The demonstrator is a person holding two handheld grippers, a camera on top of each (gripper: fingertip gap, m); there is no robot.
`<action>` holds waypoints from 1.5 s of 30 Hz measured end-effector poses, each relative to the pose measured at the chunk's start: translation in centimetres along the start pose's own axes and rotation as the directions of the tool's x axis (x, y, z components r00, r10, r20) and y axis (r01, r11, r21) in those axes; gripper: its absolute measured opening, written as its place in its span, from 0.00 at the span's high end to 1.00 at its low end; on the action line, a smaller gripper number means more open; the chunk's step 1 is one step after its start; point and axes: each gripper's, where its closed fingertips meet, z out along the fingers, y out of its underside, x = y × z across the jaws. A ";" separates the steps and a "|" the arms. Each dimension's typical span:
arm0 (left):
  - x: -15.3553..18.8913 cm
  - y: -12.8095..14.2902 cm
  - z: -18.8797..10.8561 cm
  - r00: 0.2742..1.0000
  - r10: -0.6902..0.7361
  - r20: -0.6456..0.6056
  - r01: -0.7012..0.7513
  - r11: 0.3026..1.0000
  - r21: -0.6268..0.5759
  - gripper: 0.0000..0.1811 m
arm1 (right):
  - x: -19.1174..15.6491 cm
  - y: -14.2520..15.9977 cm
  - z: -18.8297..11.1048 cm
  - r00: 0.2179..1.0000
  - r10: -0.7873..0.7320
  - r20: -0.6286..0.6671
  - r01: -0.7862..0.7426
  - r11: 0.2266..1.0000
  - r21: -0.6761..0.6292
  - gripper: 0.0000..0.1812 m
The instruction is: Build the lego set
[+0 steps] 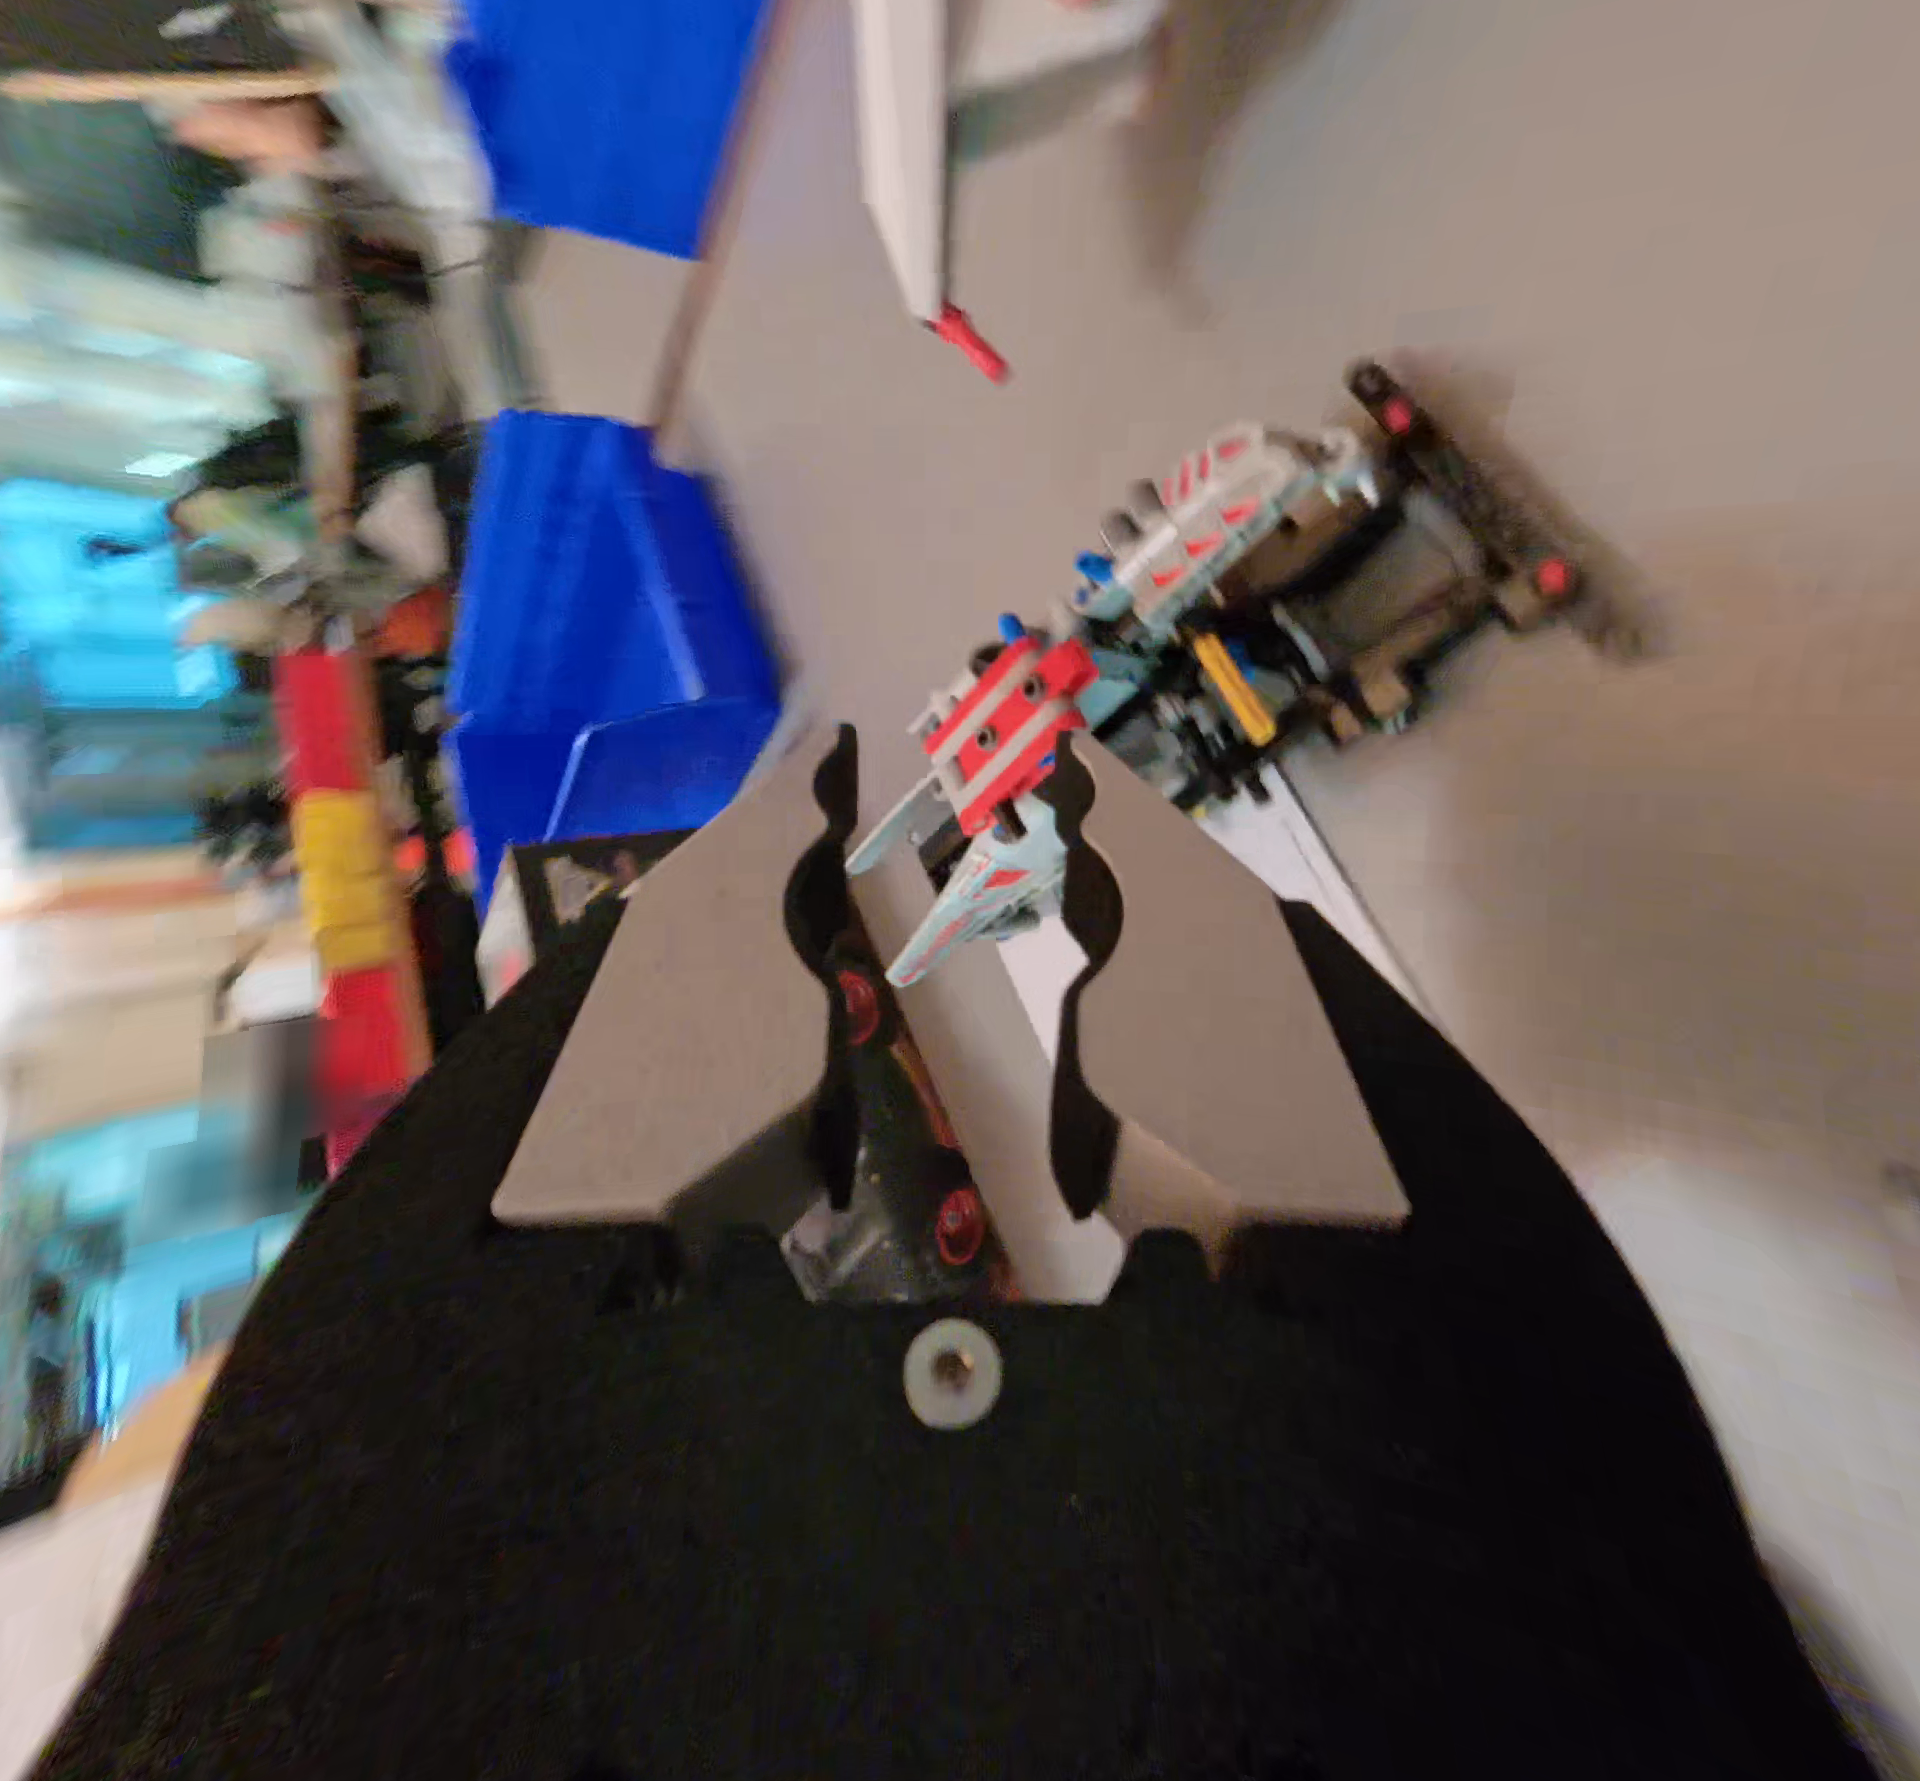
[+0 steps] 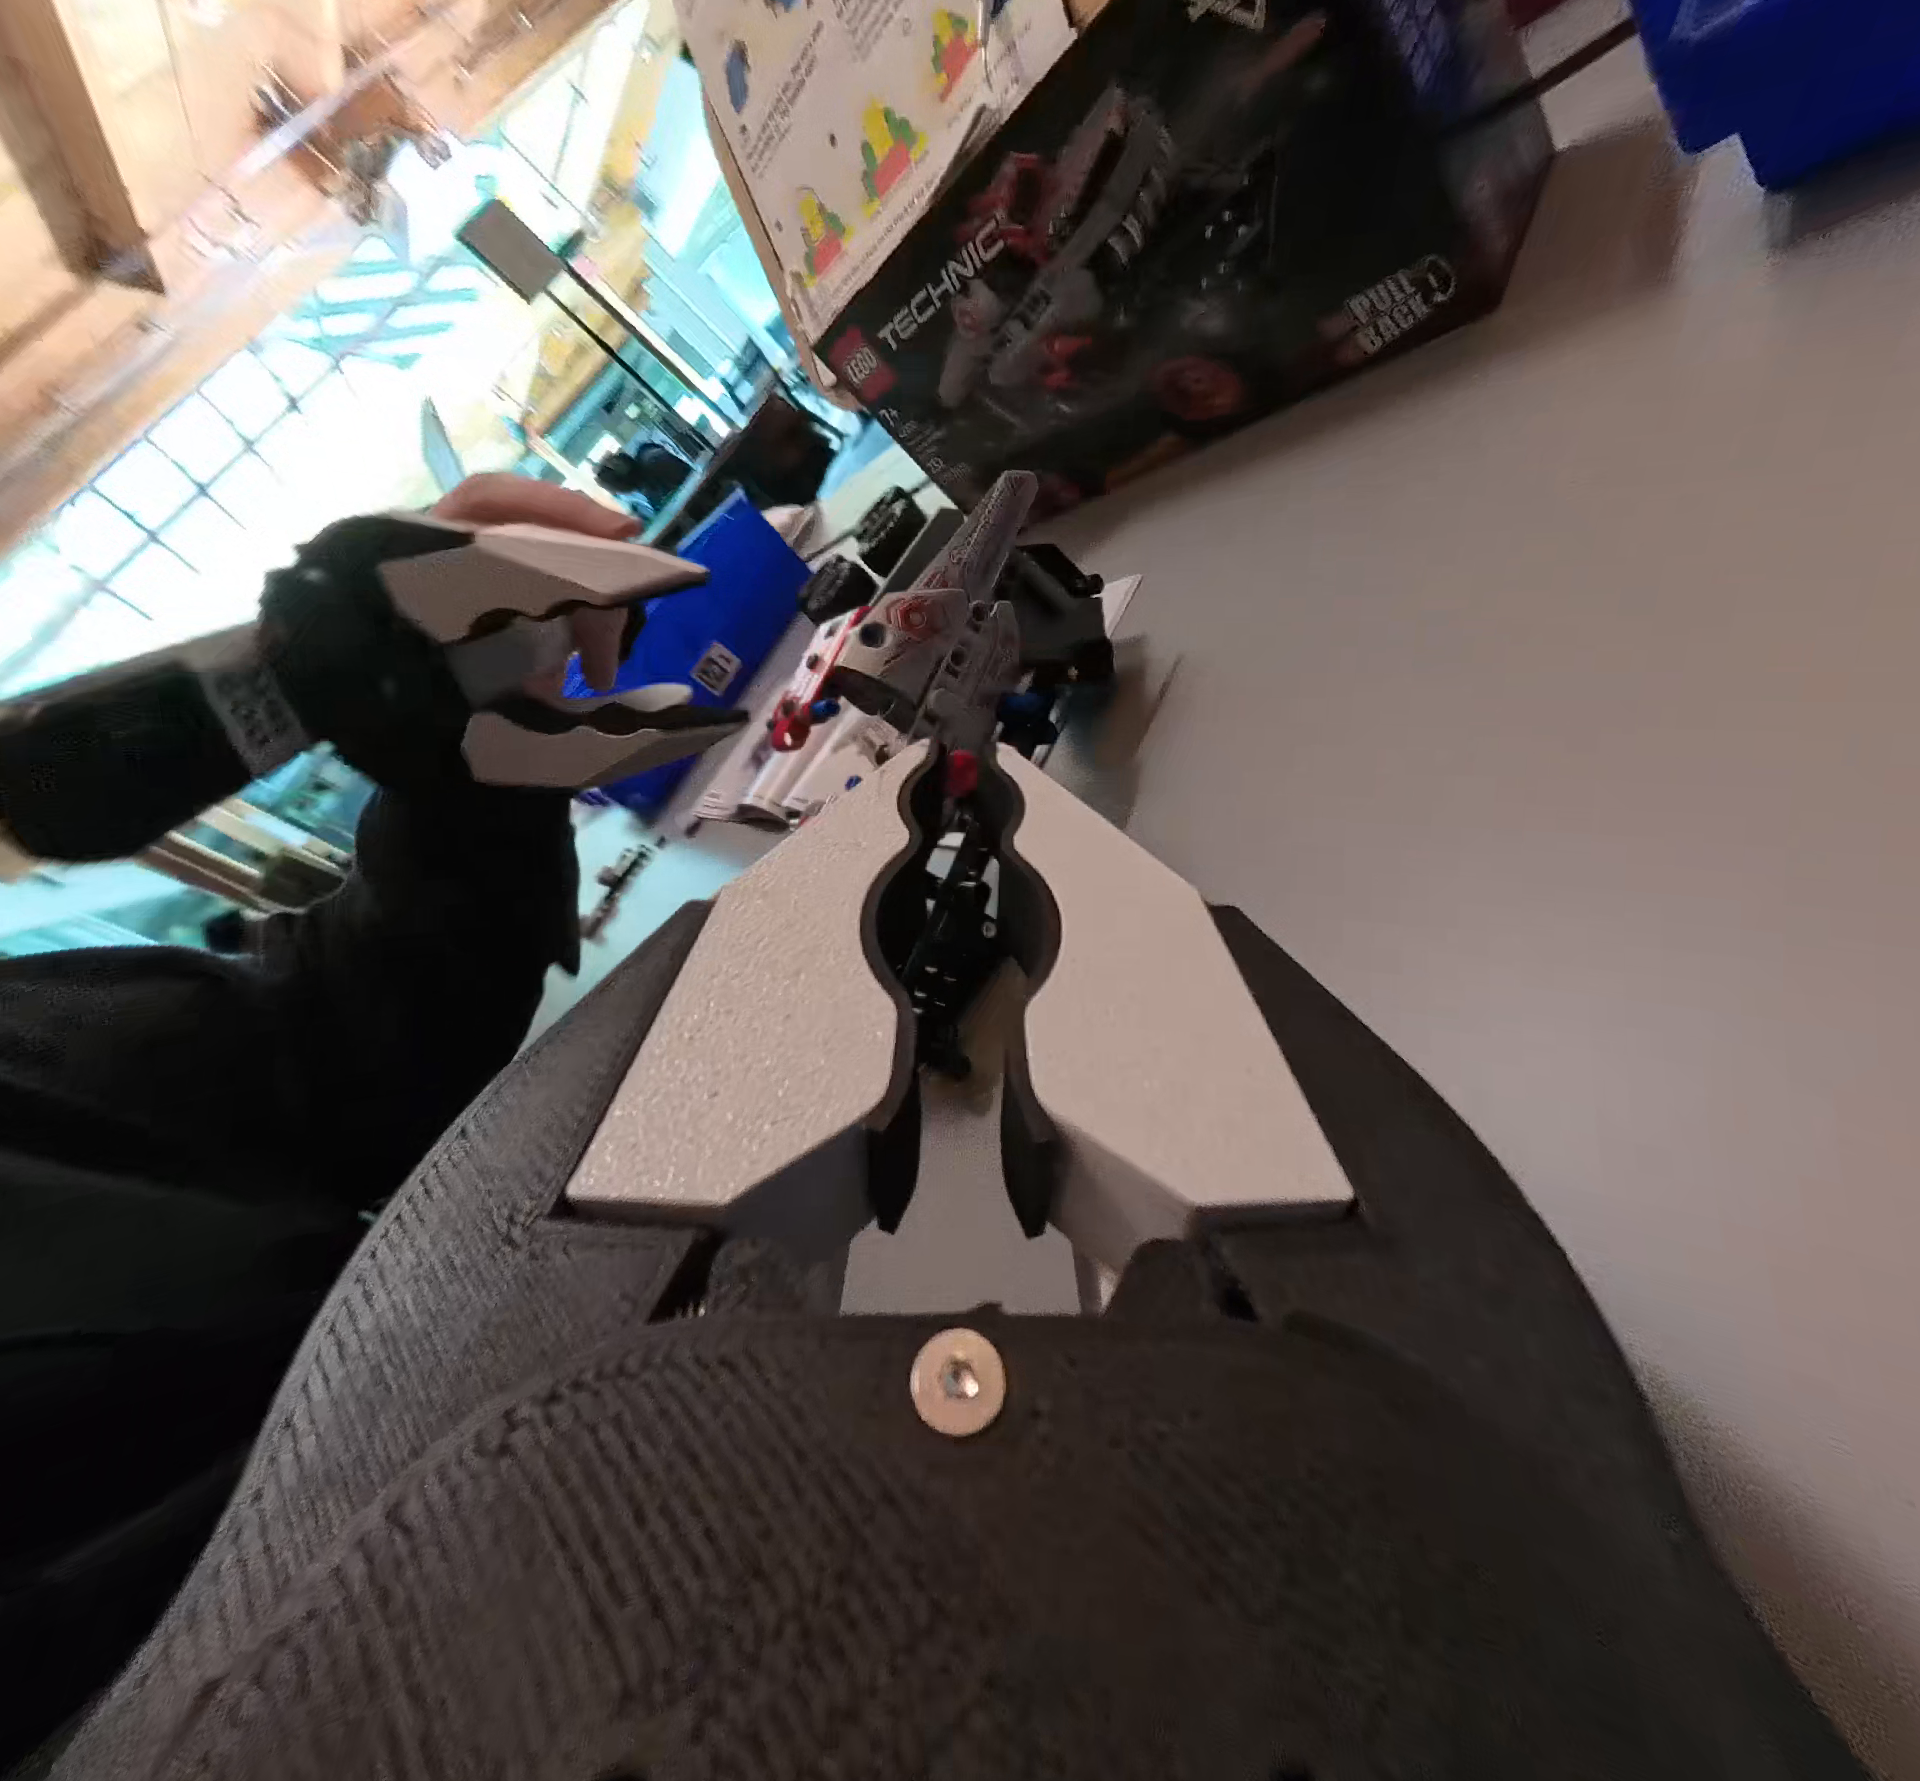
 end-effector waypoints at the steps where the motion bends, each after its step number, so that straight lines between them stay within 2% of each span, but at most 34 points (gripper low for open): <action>1: 0.1 0.4 0.3 0.992 0.069 -0.102 -0.070 0.998 -0.002 0.80 | 0.0 -0.1 -0.2 1.000 0.019 0.022 -0.019 1.000 0.018 0.98; 2: -0.1 0.8 0.7 0.977 0.113 -0.182 -0.116 0.993 -0.007 0.78 | -0.1 0.0 0.0 0.999 0.030 0.045 -0.031 0.999 0.021 0.98; 3: -0.3 1.3 1.0 0.960 0.115 -0.254 -0.127 0.991 -0.033 0.71 | -0.4 0.3 0.2 0.997 0.034 0.070 -0.035 0.999 0.006 0.98; 5: -0.2 1.9 1.6 0.914 0.063 -0.400 -0.105 0.991 -0.084 0.65 | -1.6 1.0 0.9 0.993 0.019 0.117 -0.015 0.999 -0.034 0.98; 7: 1.1 2.1 2.0 0.841 0.041 -0.539 -0.104 0.991 -0.088 0.71 | -2.5 1.6 1.4 0.991 -0.013 0.135 0.022 0.997 -0.071 0.98; 10: 1.9 3.6 3.4 0.807 0.048 -0.589 -0.161 0.977 -0.140 0.71 | -3.0 2.1 1.6 0.990 -0.052 0.134 0.066 0.992 -0.106 0.98; 15: 1.7 3.5 4.2 0.901 0.034 -0.432 -0.116 0.979 -0.165 0.73 | -3.0 1.7 1.1 0.990 -0.076 0.115 0.087 0.992 -0.092 0.98; 17: 1.7 3.6 3.7 0.962 -0.022 -0.272 -0.034 0.980 -0.197 0.74 | -3.4 1.4 0.9 0.989 -0.085 0.124 0.095 0.993 -0.076 0.98; 19: 1.5 4.2 2.9 0.993 -0.116 -0.019 0.108 0.964 -0.242 0.75 | -4.4 0.8 0.8 0.985 -0.095 0.146 0.104 0.993 -0.054 0.97; 22: 3.0 4.9 0.7 0.930 -0.157 0.331 0.255 0.926 -0.277 0.75 | -5.6 0.5 1.0 0.977 -0.170 0.126 0.179 0.982 -0.061 0.97; 24: 4.6 4.8 -0.7 0.889 -0.128 0.441 0.278 0.914 -0.295 0.76 | -6.2 0.7 1.6 0.967 -0.234 0.104 0.243 0.967 -0.079 0.97; 27: 6.7 4.1 -2.0 0.885 -0.096 0.455 0.266 0.907 -0.326 0.78 | -7.8 1.6 2.9 0.946 -0.300 0.124 0.313 0.944 -0.104 0.97; 33: 10.4 3.9 -2.8 0.879 -0.336 0.339 0.432 0.862 -0.266 0.79 | -10.3 5.0 4.9 0.887 -0.428 0.173 0.460 0.853 -0.247 0.97; 34: 10.6 3.8 -3.0 0.868 -0.363 0.339 0.454 0.857 -0.243 0.76 | -10.2 5.7 5.1 0.874 -0.453 0.177 0.486 0.828 -0.282 0.97; 38: 10.9 3.0 -4.4 0.817 -0.478 0.324 0.541 0.829 -0.140 0.77 | -10.6 7.7 5.5 0.835 -0.516 0.190 0.548 0.751 -0.369 0.97; 41: 10.1 -0.1 -6.0 0.766 -0.581 0.274 0.597 0.802 0.033 0.77 | -11.3 8.4 5.4 0.796 -0.576 0.187 0.596 0.691 -0.409 0.97; 43: 9.4 -3.0 -6.8 0.719 -0.671 0.179 0.650 0.741 0.168 0.82 | -12.0 9.1 5.1 0.770 -0.605 0.202 0.625 0.650 -0.433 0.97; 45: 9.2 -4.3 -7.1 0.673 -0.736 0.078 0.710 0.672 0.212 0.85 | -12.5 9.9 5.0 0.731 -0.647 0.216 0.662 0.598 -0.452 0.97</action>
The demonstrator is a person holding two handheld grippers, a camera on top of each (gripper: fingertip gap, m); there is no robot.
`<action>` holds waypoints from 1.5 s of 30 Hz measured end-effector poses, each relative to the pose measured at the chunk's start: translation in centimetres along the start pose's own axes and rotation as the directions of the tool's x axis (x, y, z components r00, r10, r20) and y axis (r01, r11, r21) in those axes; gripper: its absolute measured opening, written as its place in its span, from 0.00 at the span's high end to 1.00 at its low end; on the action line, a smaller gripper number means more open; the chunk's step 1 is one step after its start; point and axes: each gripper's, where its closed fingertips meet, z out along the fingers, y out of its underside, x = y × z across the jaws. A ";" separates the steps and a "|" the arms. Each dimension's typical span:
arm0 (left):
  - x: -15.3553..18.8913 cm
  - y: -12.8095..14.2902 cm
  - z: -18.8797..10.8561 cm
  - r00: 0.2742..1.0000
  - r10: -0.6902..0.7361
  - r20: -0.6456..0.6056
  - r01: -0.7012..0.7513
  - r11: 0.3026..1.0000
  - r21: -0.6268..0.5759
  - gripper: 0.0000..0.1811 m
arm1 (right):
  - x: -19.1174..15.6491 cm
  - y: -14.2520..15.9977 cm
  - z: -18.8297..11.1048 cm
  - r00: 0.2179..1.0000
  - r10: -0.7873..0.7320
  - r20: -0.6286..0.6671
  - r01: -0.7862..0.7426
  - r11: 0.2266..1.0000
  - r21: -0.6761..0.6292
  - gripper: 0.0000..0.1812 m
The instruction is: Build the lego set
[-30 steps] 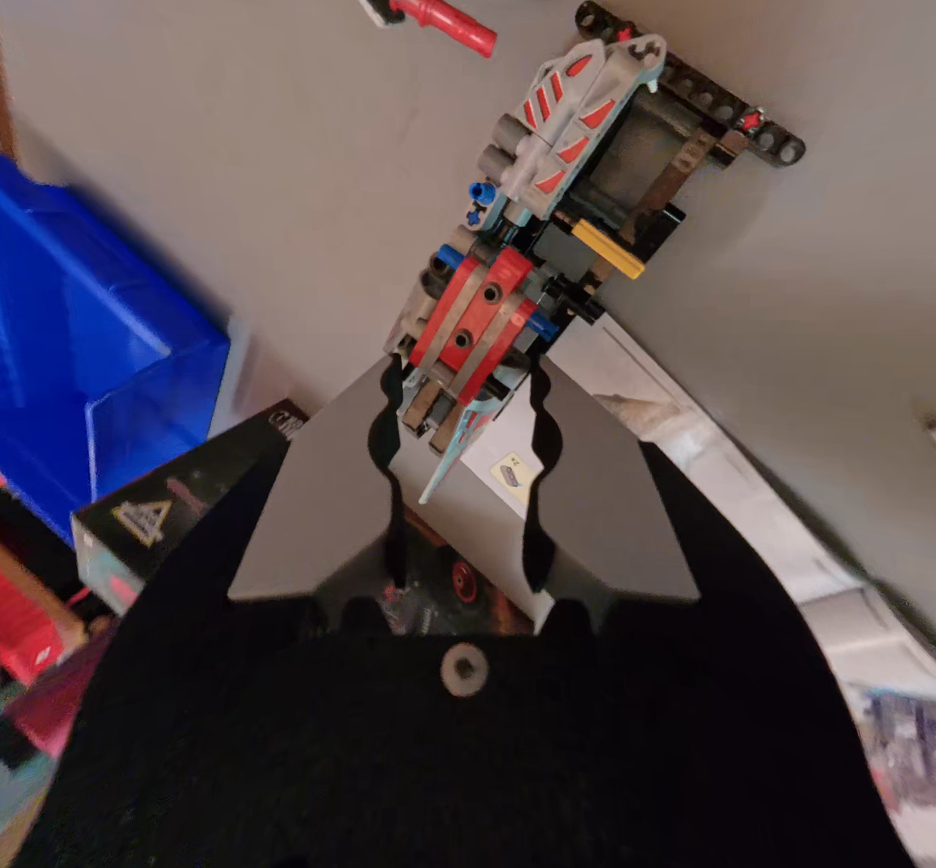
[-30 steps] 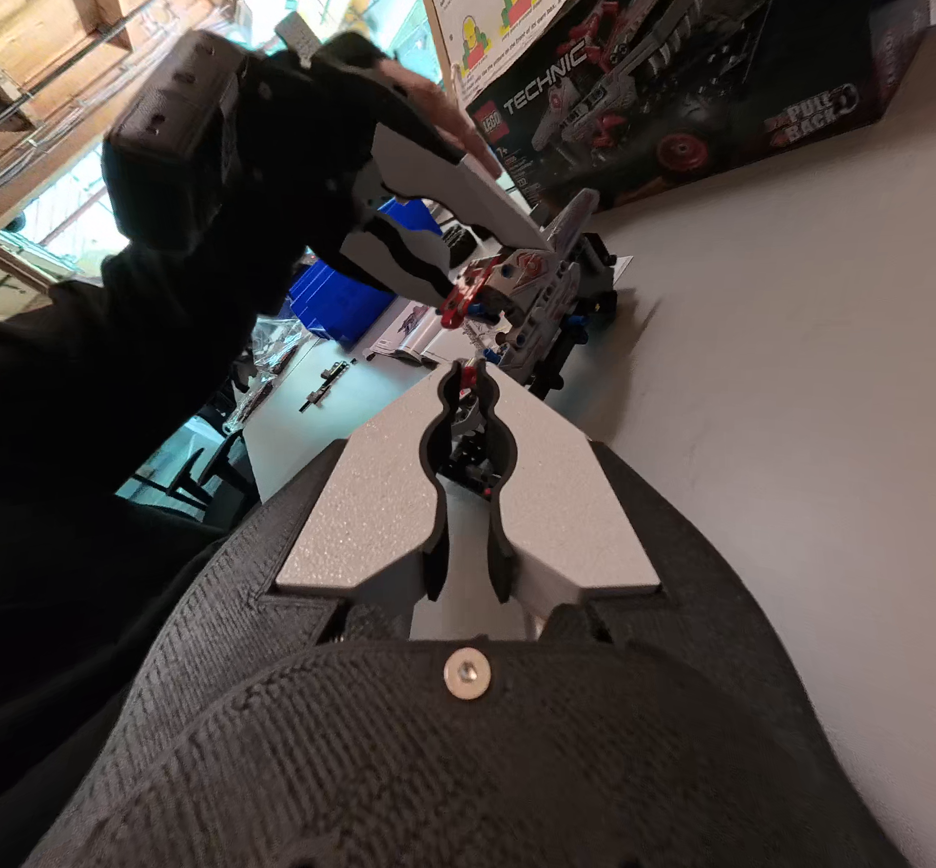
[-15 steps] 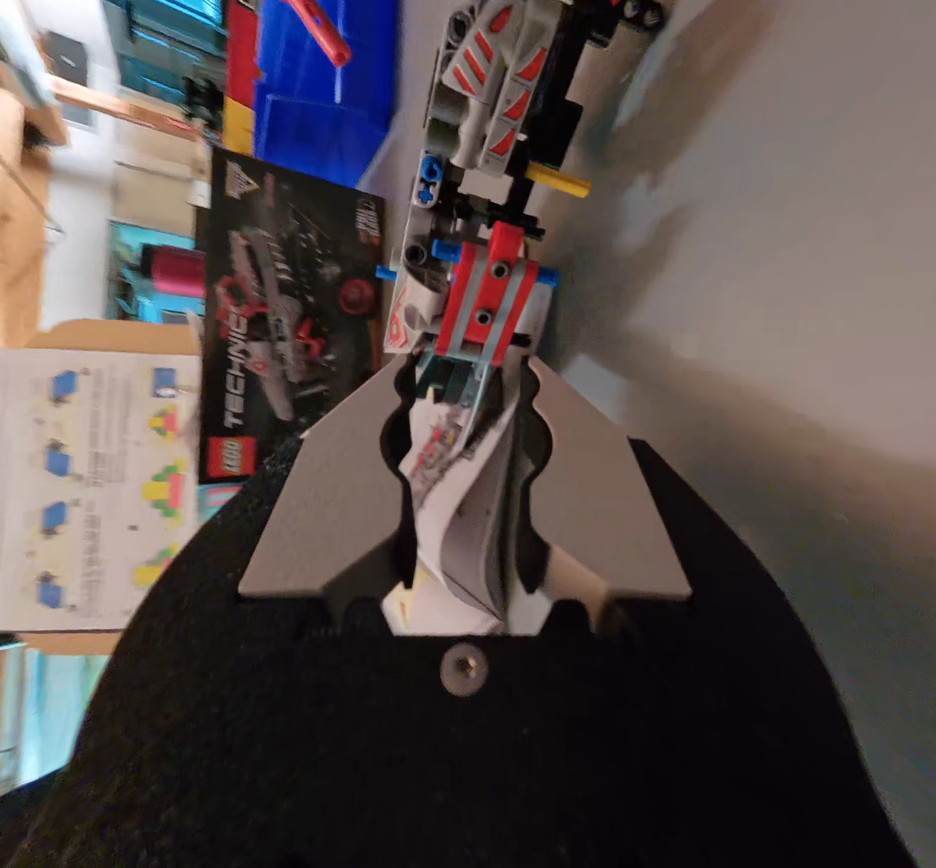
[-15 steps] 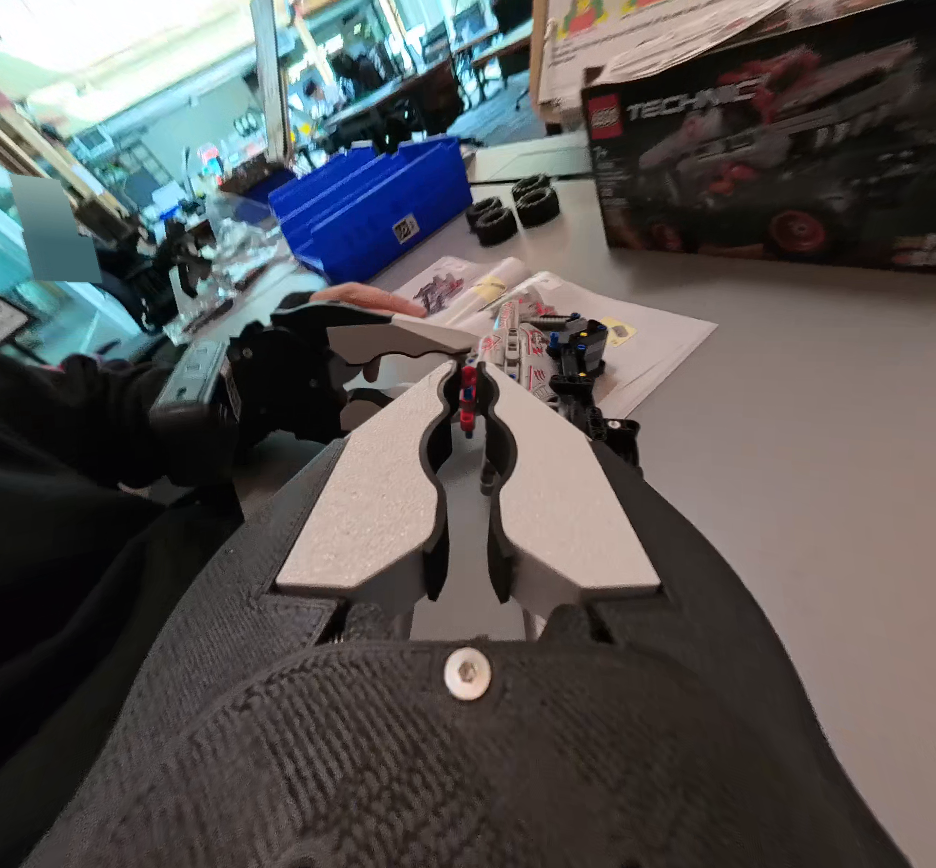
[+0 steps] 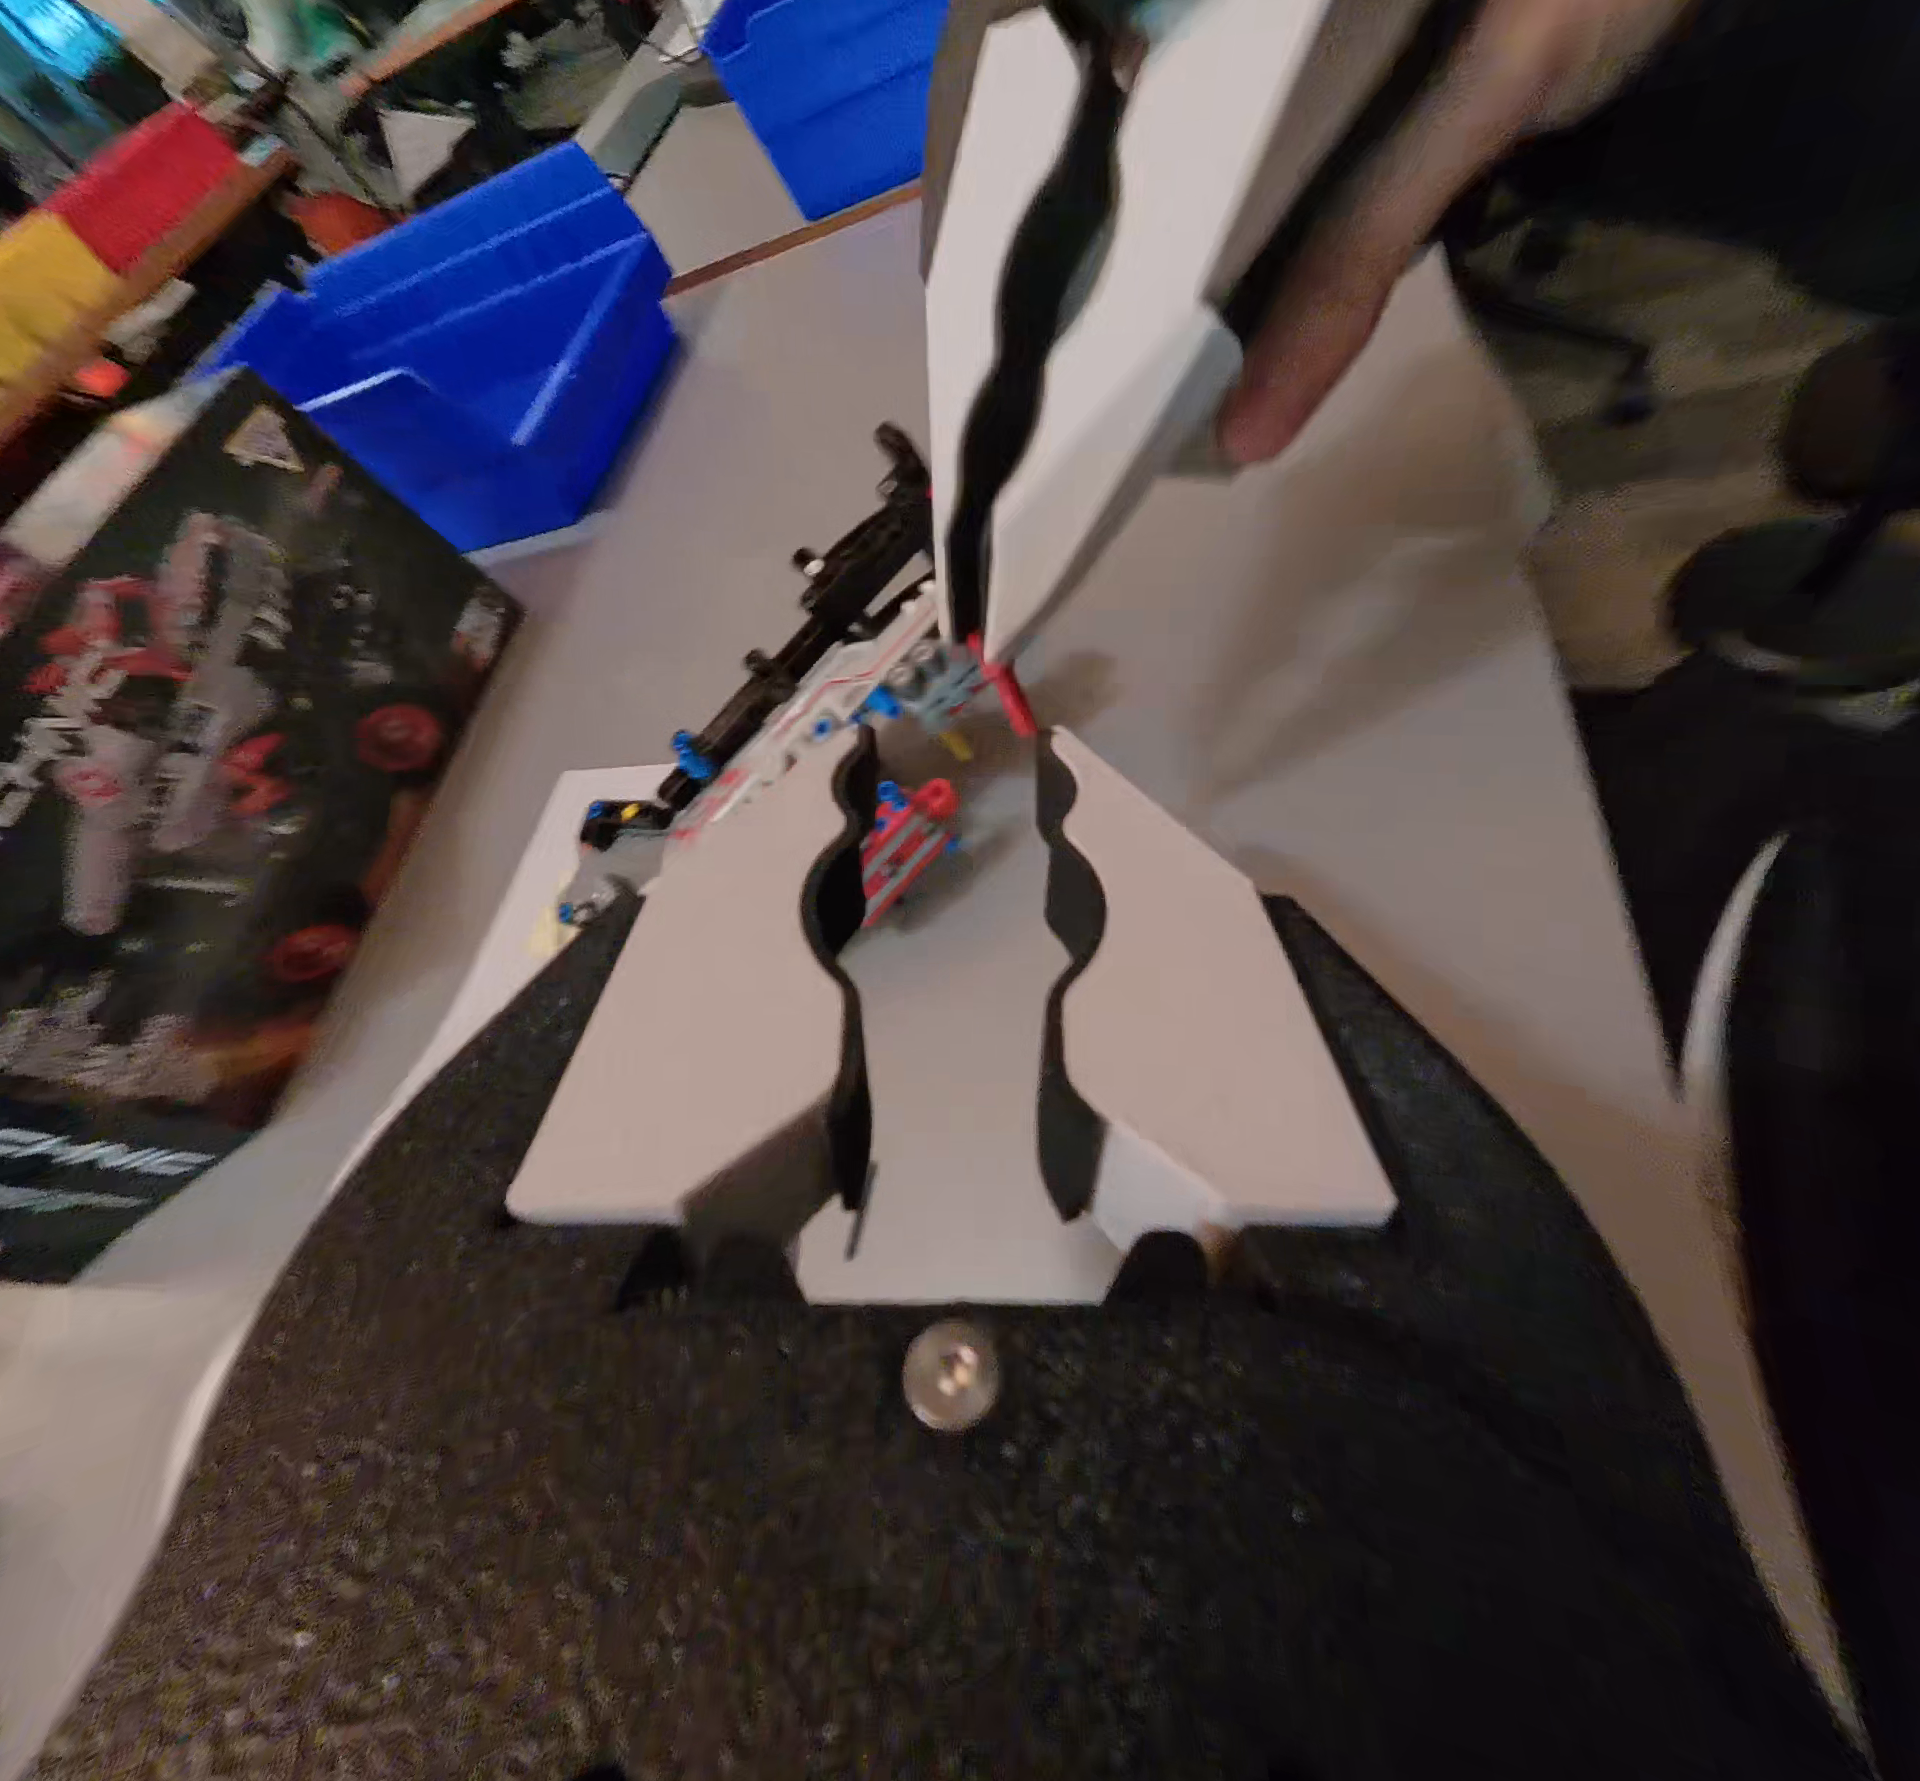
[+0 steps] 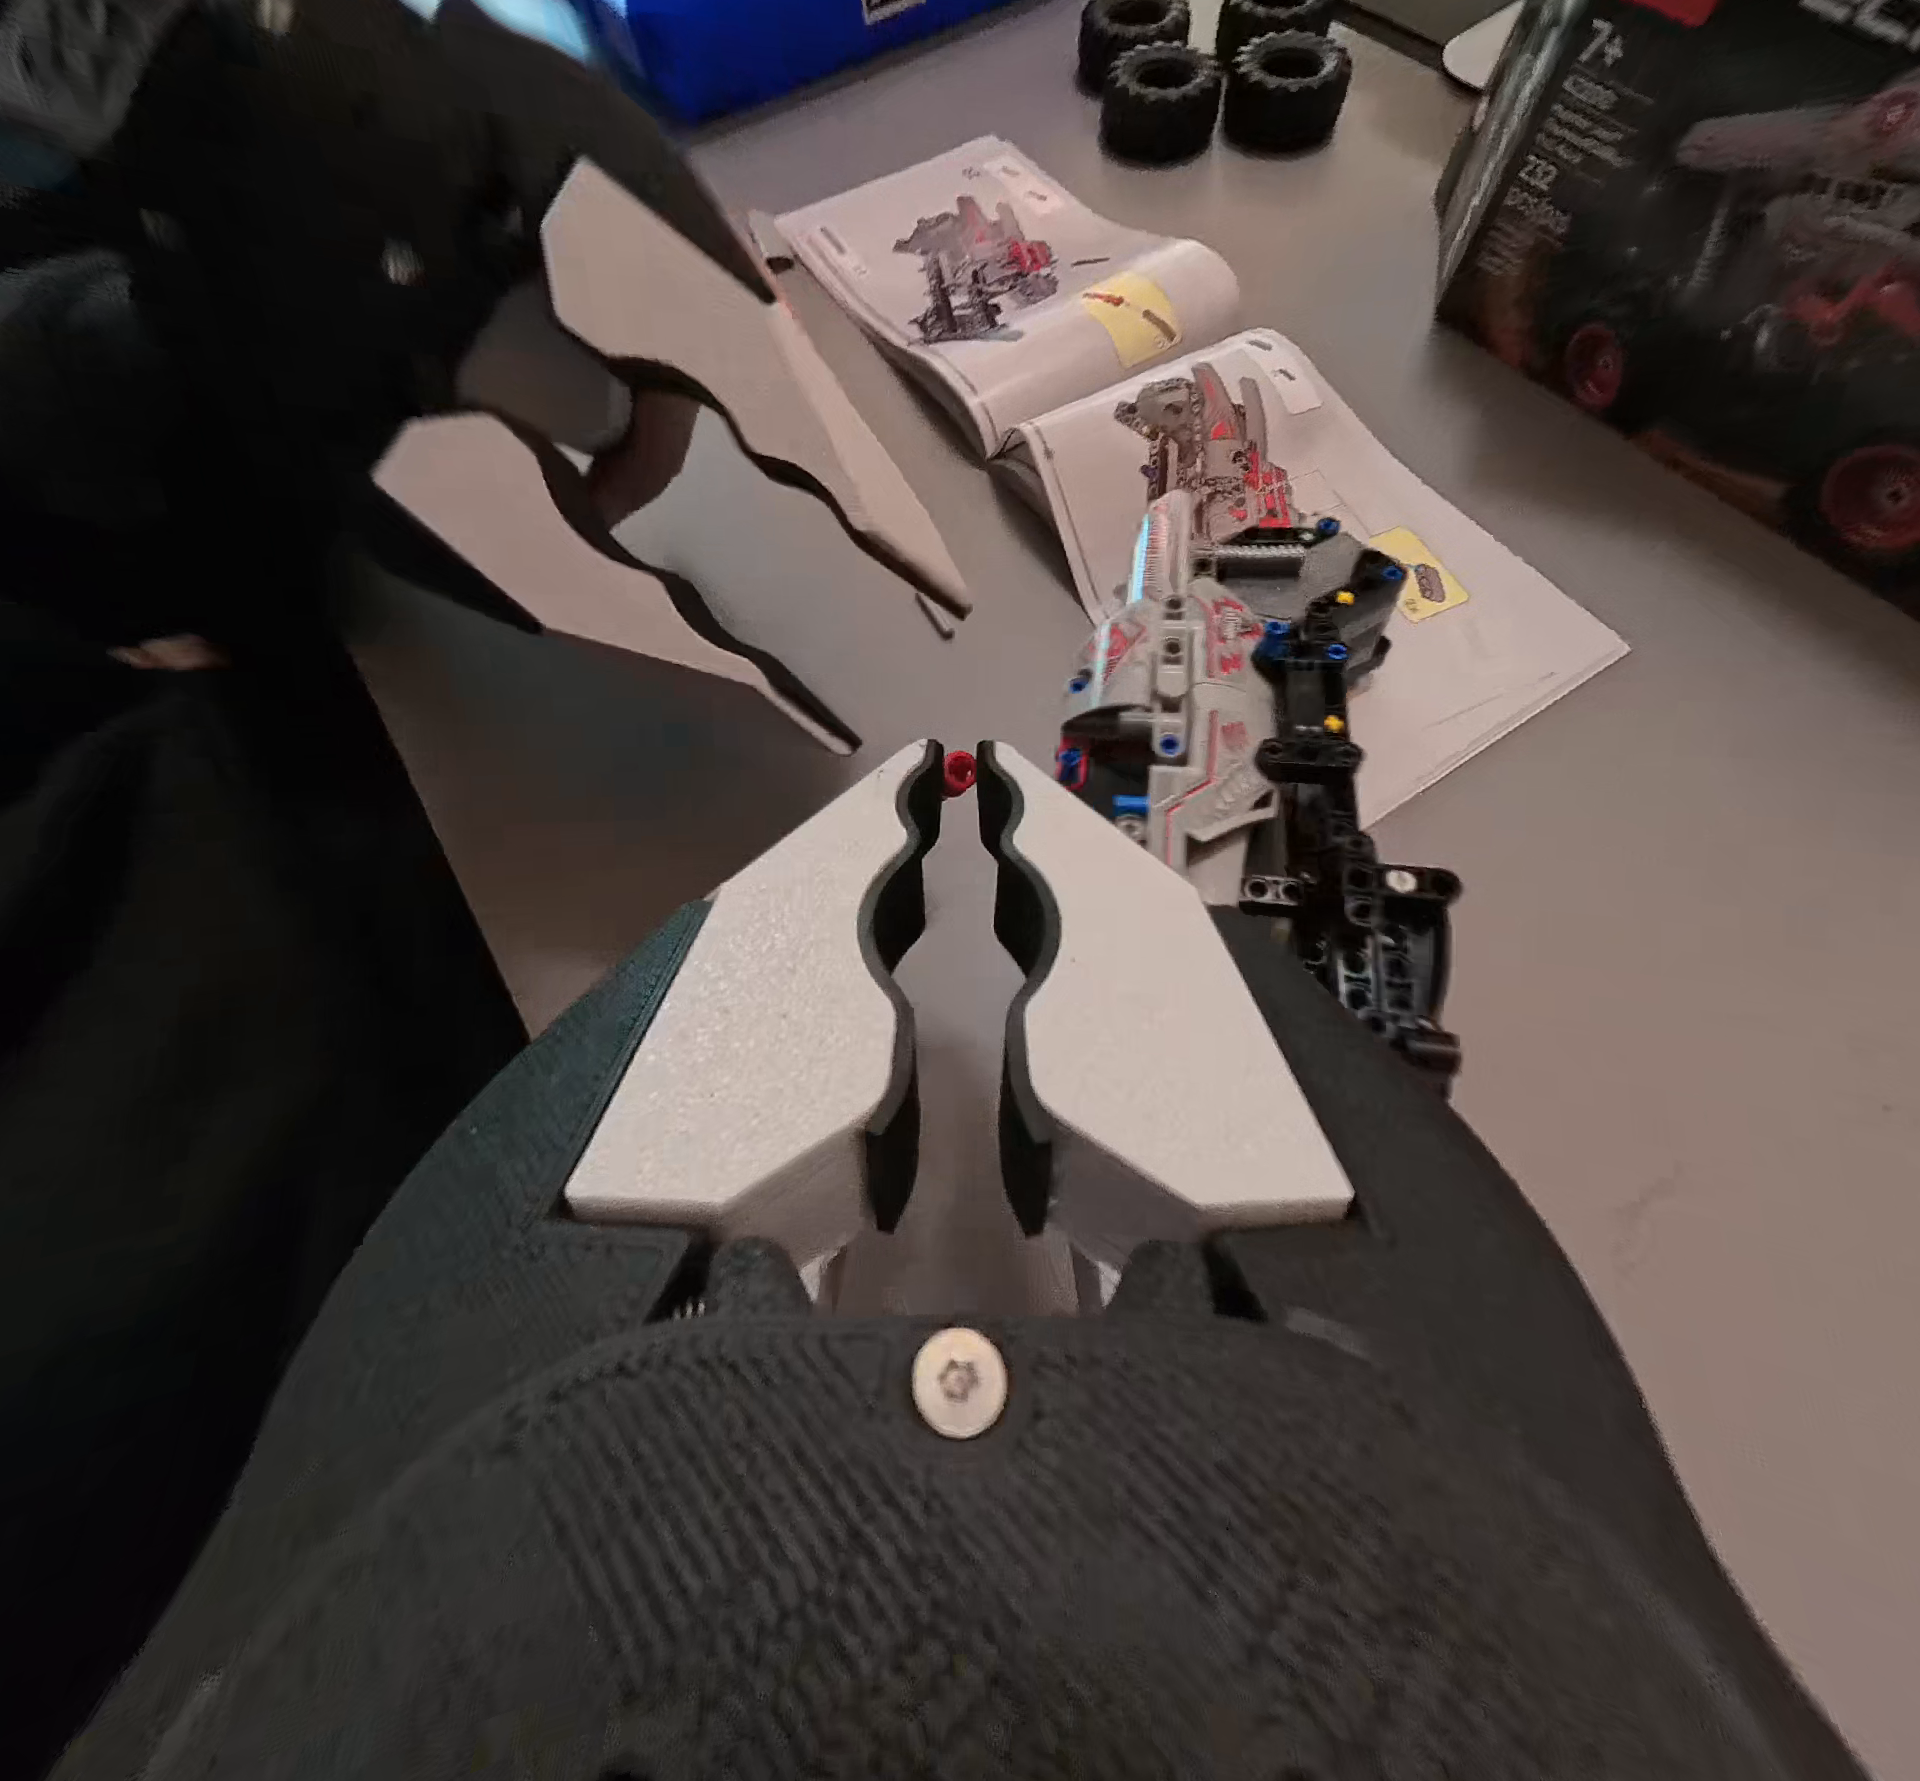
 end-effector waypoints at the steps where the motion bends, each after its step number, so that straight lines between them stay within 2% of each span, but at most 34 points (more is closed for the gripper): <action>1: 0.4 -0.5 0.0 0.998 -0.039 -0.046 0.040 0.999 0.020 0.86 | -0.4 0.1 0.1 0.999 -0.038 -0.016 0.038 0.999 -0.010 0.97; 3: 1.5 -0.8 0.0 0.983 -0.100 -0.157 0.105 0.994 0.026 0.89 | -1.5 0.3 0.3 0.993 -0.115 -0.022 0.115 0.993 -0.030 0.97; 5: 2.7 -0.2 0.2 0.966 -0.122 -0.230 0.119 0.993 -0.027 0.86 | -2.0 0.4 0.3 0.988 -0.149 -0.045 0.148 0.989 -0.026 0.97; 7: 3.0 0.5 0.6 0.973 -0.095 -0.213 0.083 0.995 -0.063 0.86 | -2.6 0.4 0.2 0.991 -0.129 -0.041 0.129 0.992 -0.003 0.97; 9: 3.3 0.8 1.0 0.980 -0.069 -0.187 0.054 0.995 -0.079 0.92 | -3.3 0.3 0.1 0.993 -0.113 -0.026 0.114 0.993 0.026 0.97; 10: 3.2 0.9 1.2 0.984 -0.068 -0.167 0.054 0.995 -0.088 0.98 | -3.5 0.2 0.1 0.994 -0.107 -0.028 0.108 0.994 0.035 0.97; 12: 3.0 0.9 1.3 0.988 -0.074 -0.138 0.064 0.995 -0.073 0.99 | -3.1 0.3 -0.1 0.993 -0.097 -0.066 0.100 0.995 0.030 0.97; 14: 2.7 1.1 1.4 0.987 -0.115 -0.112 0.110 0.993 -0.053 0.99 | -3.1 0.6 -0.3 0.995 -0.075 -0.062 0.077 0.997 0.031 0.97; 16: 1.7 0.8 1.1 0.979 -0.190 -0.068 0.192 0.981 0.018 0.99 | -2.5 0.7 -0.8 0.997 -0.023 -0.080 0.029 0.997 0.069 0.89; 19: 0.8 -0.7 0.3 0.935 -0.342 -0.095 0.355 0.917 0.183 0.99 | -1.5 0.5 -1.8 0.994 0.068 -0.085 -0.053 0.985 0.165 0.83; 25: -0.2 -3.1 -1.0 0.803 -0.540 -0.252 0.595 0.695 0.405 0.99 | -2.6 -1.9 -0.7 0.992 0.115 -0.057 -0.084 0.919 0.386 0.89; 28: -0.3 -3.6 -1.2 0.754 -0.578 -0.311 0.654 0.623 0.429 0.99 | -3.0 -2.7 -0.5 0.992 0.105 -0.066 -0.067 0.903 0.425 0.88; 32: -0.9 -3.8 -1.3 0.706 -0.628 -0.327 0.699 0.547 0.460 0.99 | -2.8 -2.7 0.1 0.988 0.101 -0.120 -0.040 0.903 0.429 0.88; 36: -1.3 -3.7 -1.0 0.667 -0.674 -0.319 0.725 0.485 0.489 0.99 | -2.1 -3.3 -0.1 0.968 0.126 -0.216 -0.003 0.868 0.496 0.92; 40: -1.6 -3.5 -0.6 0.625 -0.718 -0.307 0.743 0.427 0.515 0.99 | -2.0 -3.2 0.3 0.957 0.143 -0.251 0.010 0.852 0.524 0.98; 44: -1.0 -4.2 -0.2 0.577 -0.721 -0.385 0.790 0.372 0.488 0.99 | -1.8 -2.8 0.7 0.952 0.150 -0.266 0.015 0.847 0.532 0.97; 45: -0.9 -4.2 0.0 0.582 -0.718 -0.381 0.789 0.384 0.480 0.99 | -1.8 -2.7 0.7 0.951 0.135 -0.278 0.033 0.849 0.527 0.97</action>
